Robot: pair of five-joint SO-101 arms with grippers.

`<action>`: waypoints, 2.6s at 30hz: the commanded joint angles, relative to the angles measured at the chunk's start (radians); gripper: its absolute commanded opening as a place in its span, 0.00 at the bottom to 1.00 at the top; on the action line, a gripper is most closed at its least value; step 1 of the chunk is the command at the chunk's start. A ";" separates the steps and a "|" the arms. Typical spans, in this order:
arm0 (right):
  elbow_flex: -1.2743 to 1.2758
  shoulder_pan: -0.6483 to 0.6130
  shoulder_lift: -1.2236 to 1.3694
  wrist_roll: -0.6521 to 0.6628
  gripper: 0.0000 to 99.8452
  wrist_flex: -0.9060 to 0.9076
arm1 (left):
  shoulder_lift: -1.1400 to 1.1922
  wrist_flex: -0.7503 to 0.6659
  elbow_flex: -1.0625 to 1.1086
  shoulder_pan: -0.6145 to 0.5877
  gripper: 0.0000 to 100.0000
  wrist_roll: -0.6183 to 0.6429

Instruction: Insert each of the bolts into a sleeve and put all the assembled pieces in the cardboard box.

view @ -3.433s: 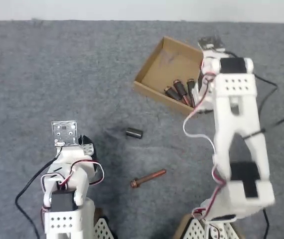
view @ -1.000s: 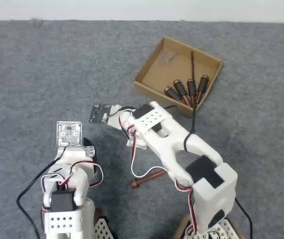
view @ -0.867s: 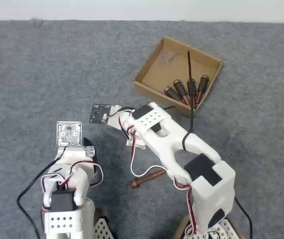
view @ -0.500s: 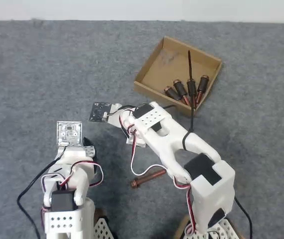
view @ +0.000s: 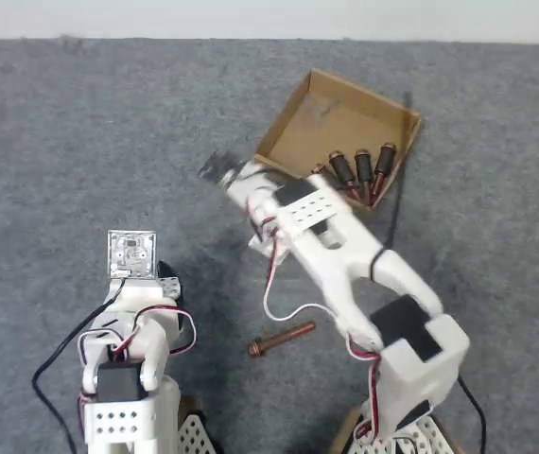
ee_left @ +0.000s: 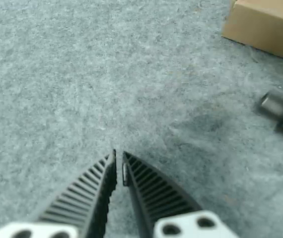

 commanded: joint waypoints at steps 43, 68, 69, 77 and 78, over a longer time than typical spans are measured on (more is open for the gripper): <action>1.145 0.900 -1.095 -0.054 0.01 -0.163 | -0.014 0.035 -0.013 -0.003 0.02 -0.011; 1.143 0.898 -1.058 -0.048 0.01 -0.194 | -0.011 0.135 -0.166 0.002 0.02 -0.008; 1.143 0.898 -1.058 -0.048 0.01 -0.194 | -0.009 0.164 -0.211 0.003 0.02 -0.008; 1.143 0.897 -1.056 -0.048 0.01 -0.194 | 0.169 0.262 -0.519 0.003 0.02 -0.012; 1.143 0.897 -1.056 -0.048 0.01 -0.194 | 0.241 0.262 -0.555 0.005 0.02 -0.012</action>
